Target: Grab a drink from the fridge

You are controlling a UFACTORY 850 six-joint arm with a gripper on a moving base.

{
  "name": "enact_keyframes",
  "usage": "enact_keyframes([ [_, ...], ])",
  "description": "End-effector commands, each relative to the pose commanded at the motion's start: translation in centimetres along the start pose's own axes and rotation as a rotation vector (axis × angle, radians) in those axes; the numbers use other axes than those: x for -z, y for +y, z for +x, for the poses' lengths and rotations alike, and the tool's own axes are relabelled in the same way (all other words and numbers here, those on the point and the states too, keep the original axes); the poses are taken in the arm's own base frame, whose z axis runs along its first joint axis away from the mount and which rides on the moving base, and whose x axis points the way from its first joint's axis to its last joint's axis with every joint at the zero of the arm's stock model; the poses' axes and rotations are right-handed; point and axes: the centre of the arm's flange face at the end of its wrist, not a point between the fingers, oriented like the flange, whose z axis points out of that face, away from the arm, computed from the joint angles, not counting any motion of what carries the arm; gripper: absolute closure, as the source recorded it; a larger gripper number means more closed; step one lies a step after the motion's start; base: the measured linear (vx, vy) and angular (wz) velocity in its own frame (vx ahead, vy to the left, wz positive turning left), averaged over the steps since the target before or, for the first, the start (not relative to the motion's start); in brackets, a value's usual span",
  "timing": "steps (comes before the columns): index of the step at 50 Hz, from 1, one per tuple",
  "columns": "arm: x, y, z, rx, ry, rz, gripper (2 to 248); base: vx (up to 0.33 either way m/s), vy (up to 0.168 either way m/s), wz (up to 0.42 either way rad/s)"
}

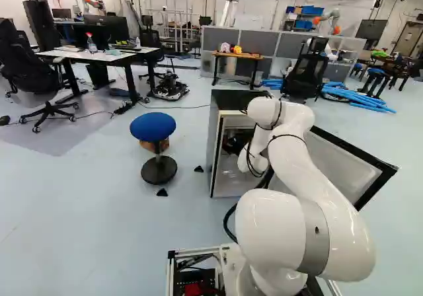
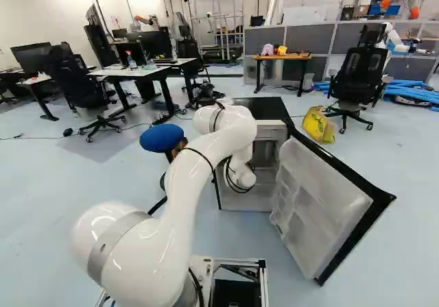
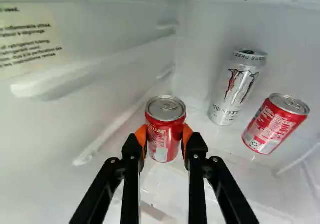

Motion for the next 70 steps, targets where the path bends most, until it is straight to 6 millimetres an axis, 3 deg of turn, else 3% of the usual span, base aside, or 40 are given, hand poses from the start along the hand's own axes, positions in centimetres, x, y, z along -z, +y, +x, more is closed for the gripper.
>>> enact_keyframes([
  [16,3.5,-0.2,0.1,-0.045,-0.037,-0.021,158,0.0,0.0,0.0],
  [70,17.2,-1.5,5.8,-0.165,-0.109,-0.127,158,0.0,0.0,0.0],
])
